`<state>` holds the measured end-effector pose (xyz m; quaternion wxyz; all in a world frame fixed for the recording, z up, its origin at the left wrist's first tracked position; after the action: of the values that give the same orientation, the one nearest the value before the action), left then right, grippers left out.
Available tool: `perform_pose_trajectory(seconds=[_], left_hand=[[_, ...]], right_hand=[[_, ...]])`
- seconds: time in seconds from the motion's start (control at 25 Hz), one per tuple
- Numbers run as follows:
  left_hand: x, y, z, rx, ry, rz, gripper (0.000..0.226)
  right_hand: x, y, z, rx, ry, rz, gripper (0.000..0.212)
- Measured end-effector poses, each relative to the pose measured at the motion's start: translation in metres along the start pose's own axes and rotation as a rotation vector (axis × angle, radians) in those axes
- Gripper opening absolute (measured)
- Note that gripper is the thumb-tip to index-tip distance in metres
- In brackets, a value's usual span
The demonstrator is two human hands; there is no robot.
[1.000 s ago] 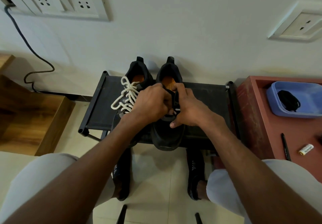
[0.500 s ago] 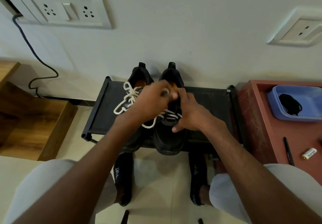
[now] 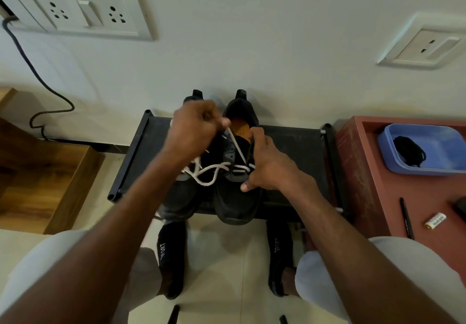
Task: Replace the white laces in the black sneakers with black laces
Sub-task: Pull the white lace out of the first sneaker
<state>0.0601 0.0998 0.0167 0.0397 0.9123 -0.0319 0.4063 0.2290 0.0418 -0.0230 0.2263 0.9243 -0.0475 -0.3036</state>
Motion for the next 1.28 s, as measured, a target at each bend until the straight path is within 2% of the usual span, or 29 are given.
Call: perform_pose_trajectory(seconds=[0.08, 0.16, 0.2, 0.24, 0.32, 0.36, 0.4, 0.48, 0.6, 0.72, 0.76, 0.8, 0.88, 0.92, 0.96, 1.0, 1.04, 1.12, 1.16, 1.2, 1.28], left_hand=[[-0.004, 0.005, -0.015, 0.098, 0.326, -0.073, 0.018], [-0.002, 0.015, 0.001, 0.027, 0.699, -0.209, 0.018], [0.002, 0.019, 0.013, -0.025, 0.705, -0.228, 0.016], [0.005, 0.02, 0.024, -0.056, 0.522, -0.163, 0.015], [0.008, 0.018, 0.048, -0.143, -0.119, 0.101, 0.013], [0.007, 0.019, 0.059, -0.191, -0.358, 0.191, 0.011], [0.004, 0.022, 0.066, -0.234, -0.491, 0.235, 0.011], [-0.002, 0.021, 0.071, -0.256, -0.505, 0.227, 0.013], [-0.004, 0.016, 0.064, -0.22, -0.336, 0.15, 0.015], [0.0, 0.019, 0.066, -0.201, -0.498, 0.158, 0.024], [0.003, 0.021, 0.066, -0.207, -0.452, 0.115, 0.026], [0.004, 0.021, 0.061, -0.201, -0.274, -0.002, 0.028], [0.004, 0.015, 0.034, -0.118, 0.336, -0.316, 0.029], [0.003, 0.012, 0.017, -0.058, 0.607, -0.412, 0.03], [-0.001, 0.007, 0.001, -0.001, 0.742, -0.433, 0.032], [-0.005, 0.002, -0.014, 0.048, 0.674, -0.394, 0.034], [-0.007, 0.001, -0.027, 0.07, 0.449, -0.336, 0.035], [-0.004, 0.005, -0.027, -0.012, -0.109, -0.187, 0.034], [-0.004, 0.007, -0.019, -0.079, -0.302, -0.122, 0.034], [-0.004, 0.01, -0.013, -0.144, -0.447, -0.085, 0.035], [-0.005, 0.015, -0.004, -0.23, -0.661, -0.05, 0.032]], right_hand=[[0.0, -0.001, 0.0, -0.002, 0.007, 0.0, 0.115], [-0.001, -0.002, 0.0, -0.001, 0.015, -0.001, 0.118], [-0.001, -0.002, 0.001, -0.001, 0.015, 0.0, 0.119], [-0.001, -0.002, 0.001, 0.002, 0.014, 0.002, 0.12], [-0.001, -0.002, 0.001, 0.005, 0.001, 0.0, 0.119], [-0.001, -0.002, 0.001, 0.003, -0.006, -0.006, 0.118], [-0.002, -0.002, 0.001, -0.001, -0.013, -0.013, 0.116], [-0.002, -0.001, 0.0, -0.001, -0.01, -0.019, 0.114], [-0.002, 0.0, 0.0, 0.005, 0.017, 0.0, 0.117], [-0.001, 0.0, 0.0, 0.0, 0.021, 0.014, 0.118], [-0.001, 0.0, -0.001, -0.001, 0.014, 0.018, 0.118], [-0.001, 0.0, -0.001, -0.002, 0.009, 0.023, 0.118], [0.002, 0.0, -0.001, 0.003, 0.019, 0.03, 0.12], [0.002, -0.001, -0.001, 0.008, 0.027, 0.031, 0.12], [0.001, -0.001, 0.0, 0.008, 0.035, 0.026, 0.119], [-0.001, -0.002, 0.002, 0.005, 0.042, 0.017, 0.118], [-0.003, -0.003, 0.003, 0.002, 0.048, 0.007, 0.117], [-0.004, -0.004, 0.003, -0.007, 0.07, -0.005, 0.114], [-0.006, -0.004, 0.002, -0.005, 0.082, -0.017, 0.11], [-0.01, -0.005, 0.001, 0.011, 0.084, -0.045, 0.1], [-0.016, -0.007, -0.003, 0.091, 0.03, -0.122, 0.054]])
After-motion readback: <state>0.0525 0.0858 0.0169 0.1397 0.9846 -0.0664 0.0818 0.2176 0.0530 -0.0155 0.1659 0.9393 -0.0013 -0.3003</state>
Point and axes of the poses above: each hand's wrist, its own y-axis away from the middle knuckle, its own z-axis out of the palm, x = y × z, the point moved 5 cm from there along -y, towards the middle knuckle, and after that the axes turned 8 degrees about -y, right-handed, at the moved point
